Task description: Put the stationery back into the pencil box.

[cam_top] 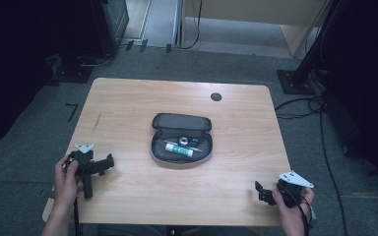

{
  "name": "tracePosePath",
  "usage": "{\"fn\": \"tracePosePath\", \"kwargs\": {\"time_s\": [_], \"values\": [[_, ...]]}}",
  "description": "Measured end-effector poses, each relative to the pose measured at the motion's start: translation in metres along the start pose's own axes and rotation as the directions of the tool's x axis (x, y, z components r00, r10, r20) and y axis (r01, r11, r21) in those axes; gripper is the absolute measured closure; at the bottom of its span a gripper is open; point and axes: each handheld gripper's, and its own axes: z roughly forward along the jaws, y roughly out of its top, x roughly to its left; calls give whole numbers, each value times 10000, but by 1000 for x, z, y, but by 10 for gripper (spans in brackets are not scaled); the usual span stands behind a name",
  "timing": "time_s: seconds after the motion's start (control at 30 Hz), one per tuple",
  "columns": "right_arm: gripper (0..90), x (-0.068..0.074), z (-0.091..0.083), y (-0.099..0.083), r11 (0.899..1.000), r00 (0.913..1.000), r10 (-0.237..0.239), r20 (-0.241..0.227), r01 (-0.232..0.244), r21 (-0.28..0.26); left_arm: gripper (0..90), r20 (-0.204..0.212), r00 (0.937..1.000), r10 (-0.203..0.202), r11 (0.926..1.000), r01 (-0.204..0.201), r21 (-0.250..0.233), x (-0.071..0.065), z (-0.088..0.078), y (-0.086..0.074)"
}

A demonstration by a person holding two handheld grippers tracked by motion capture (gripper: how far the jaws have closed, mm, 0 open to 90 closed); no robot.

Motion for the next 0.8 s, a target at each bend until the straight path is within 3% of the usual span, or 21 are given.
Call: {"fn": "tracePosePath", "kwargs": {"time_s": [0.23, 0.37, 0.53, 0.63, 0.8], "values": [[0, -20, 0, -14, 9986, 9986, 511, 125, -513, 116, 0, -8, 10000, -2, 10000, 2, -2, 0, 0, 0], [0, -22, 2, -17, 9979, 9980, 607, 200, -611, 198, 0, -9, 10000, -4, 10000, 4, -3, 0, 0, 0], [0, -22, 5, -17, 9979, 9981, 526, 329, -538, 363, 0, -7, 10000, -2, 10000, 2, -2, 0, 0, 0], [0, -20, 7, -17, 9982, 9983, 165, 554, -196, 560, 0, -9, 10000, -4, 10000, 4, -1, 0, 0, 0], [0, -18, 7, -16, 9984, 9987, 73, 499, -100, 551, 0, -7, 10000, -4, 10000, 4, -2, 0, 0, 0]]}}
